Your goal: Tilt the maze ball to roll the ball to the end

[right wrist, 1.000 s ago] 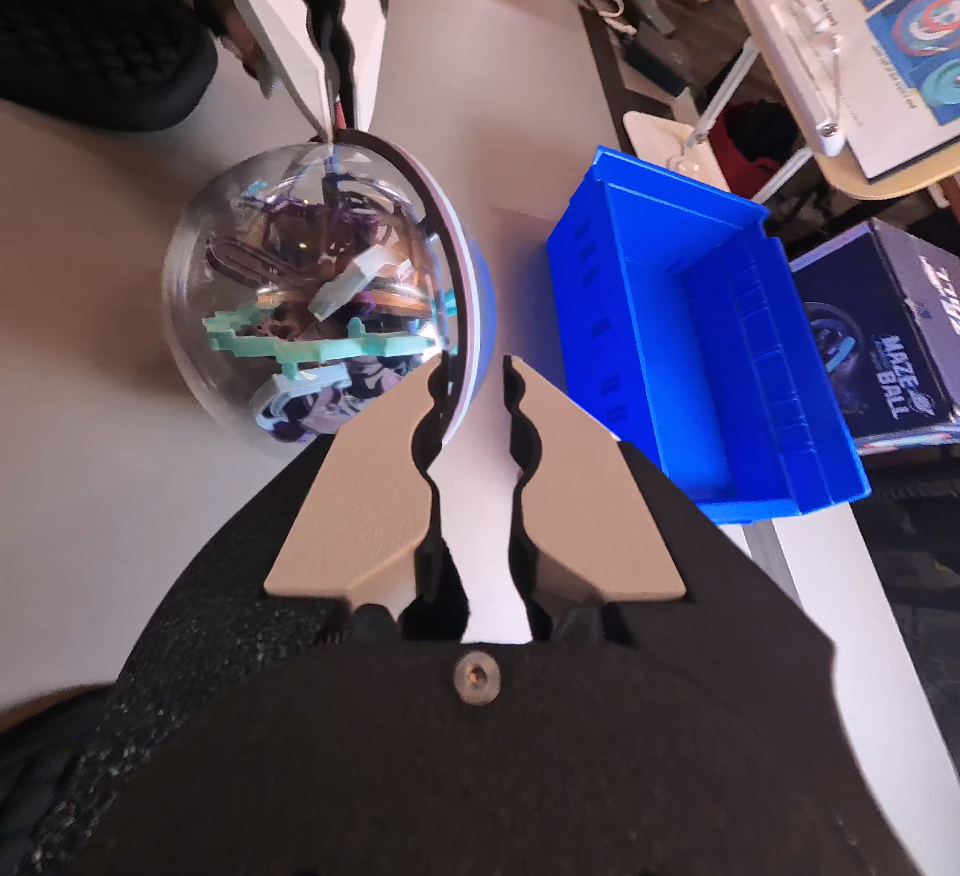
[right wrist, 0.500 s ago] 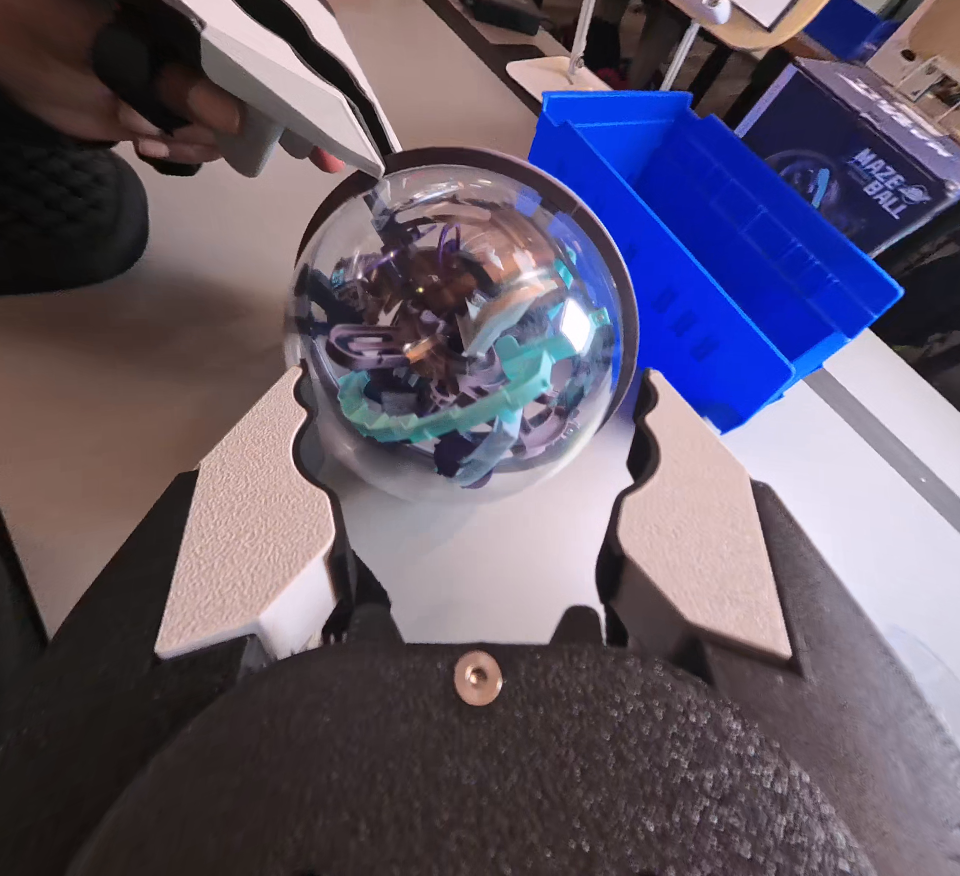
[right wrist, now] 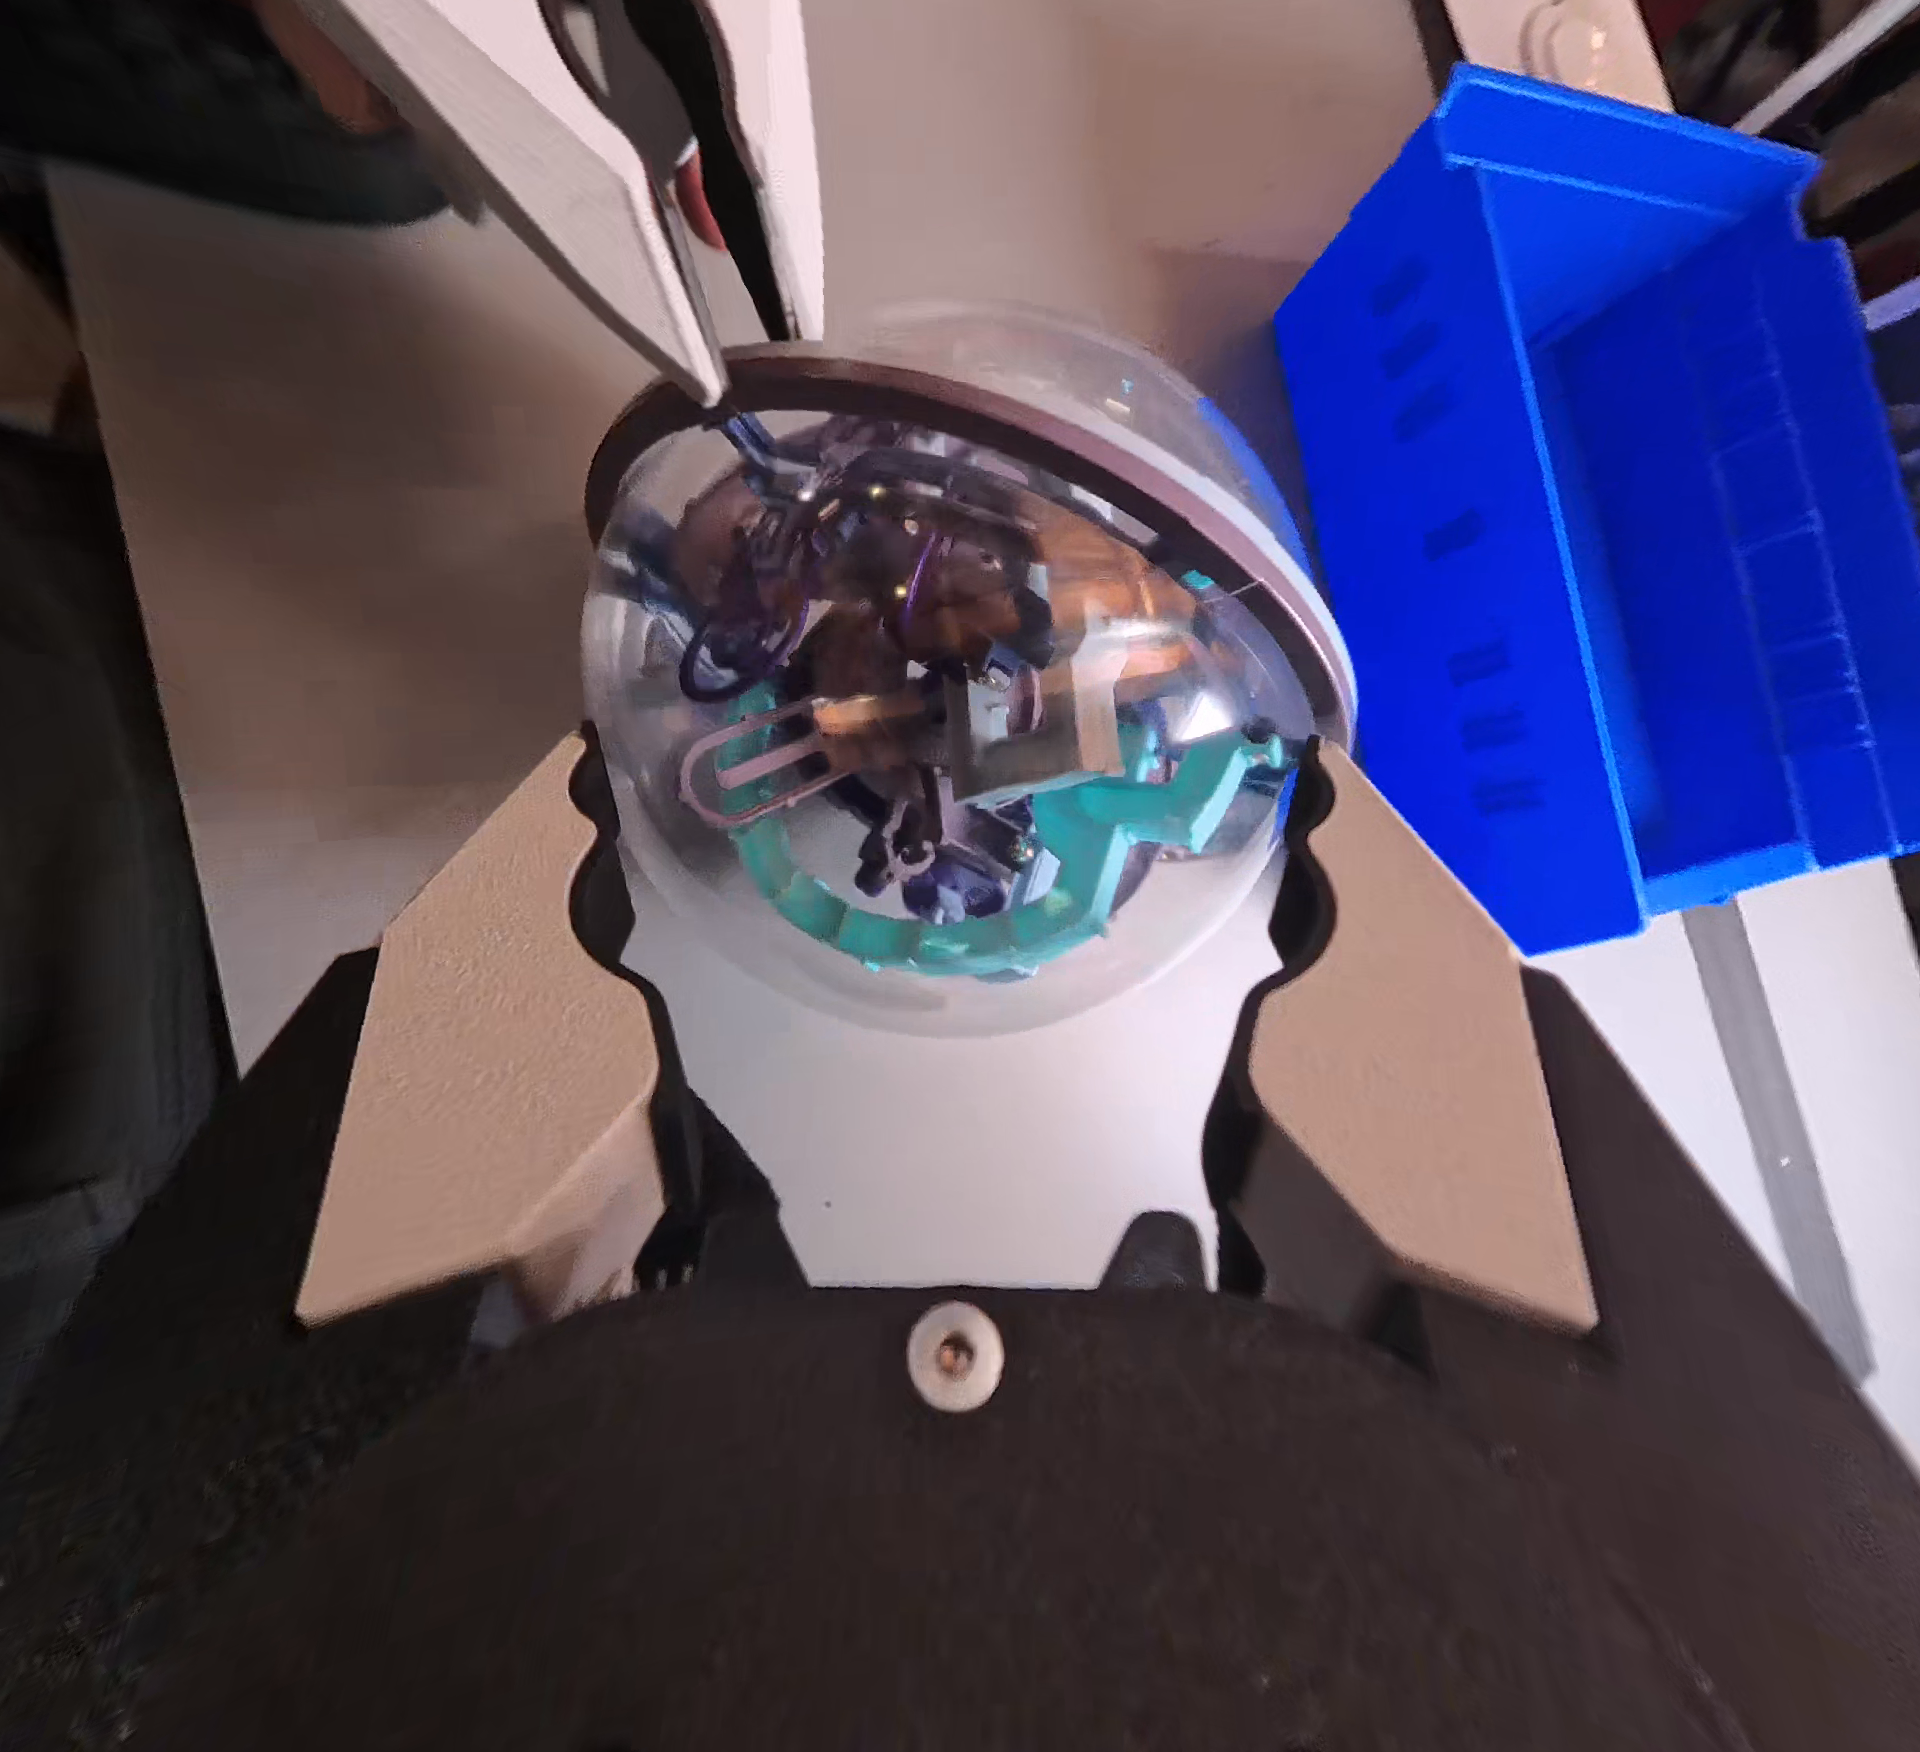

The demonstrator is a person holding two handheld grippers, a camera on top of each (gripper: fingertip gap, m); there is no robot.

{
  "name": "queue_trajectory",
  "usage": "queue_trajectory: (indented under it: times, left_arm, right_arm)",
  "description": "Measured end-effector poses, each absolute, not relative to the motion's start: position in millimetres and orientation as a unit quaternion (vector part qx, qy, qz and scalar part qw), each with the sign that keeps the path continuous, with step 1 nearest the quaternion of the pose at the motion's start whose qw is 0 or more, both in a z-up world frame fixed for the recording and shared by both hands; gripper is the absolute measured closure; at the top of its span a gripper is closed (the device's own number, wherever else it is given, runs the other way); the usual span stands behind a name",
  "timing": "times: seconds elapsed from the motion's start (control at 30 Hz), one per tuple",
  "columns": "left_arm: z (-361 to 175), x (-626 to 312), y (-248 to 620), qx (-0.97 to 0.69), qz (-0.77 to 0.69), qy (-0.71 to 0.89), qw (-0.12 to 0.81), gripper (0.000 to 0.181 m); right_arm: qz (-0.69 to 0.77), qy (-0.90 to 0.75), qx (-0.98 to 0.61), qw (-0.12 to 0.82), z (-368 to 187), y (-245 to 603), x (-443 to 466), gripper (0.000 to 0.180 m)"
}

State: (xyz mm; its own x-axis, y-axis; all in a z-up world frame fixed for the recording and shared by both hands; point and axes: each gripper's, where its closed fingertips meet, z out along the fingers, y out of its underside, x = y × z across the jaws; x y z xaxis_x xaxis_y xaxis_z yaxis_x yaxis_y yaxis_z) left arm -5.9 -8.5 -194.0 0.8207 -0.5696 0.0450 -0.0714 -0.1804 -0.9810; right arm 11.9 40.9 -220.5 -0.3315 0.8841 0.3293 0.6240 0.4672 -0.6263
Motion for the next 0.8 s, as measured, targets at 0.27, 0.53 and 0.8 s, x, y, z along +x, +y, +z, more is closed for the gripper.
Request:
queue_trajectory:
  times: [0.27,0.53,0.8]
  left_arm:
    - [-181,-20,-22,-0.692,-0.213,0.401,0.561,0.108]
    - [-211,-11,-1,-0.718,-0.288,0.436,0.459,0.042]
    - [-226,-11,9,-0.744,-0.197,0.406,0.493,0.053]
  right_arm:
    - [0.167,-0.853,-0.381,0.315,-222,34,15,0.054]
    - [0.169,-0.9,-0.261,0.306,-222,25,14,0.053]
    - [0.2,-0.883,-0.26,0.337,-217,23,18,0.056]
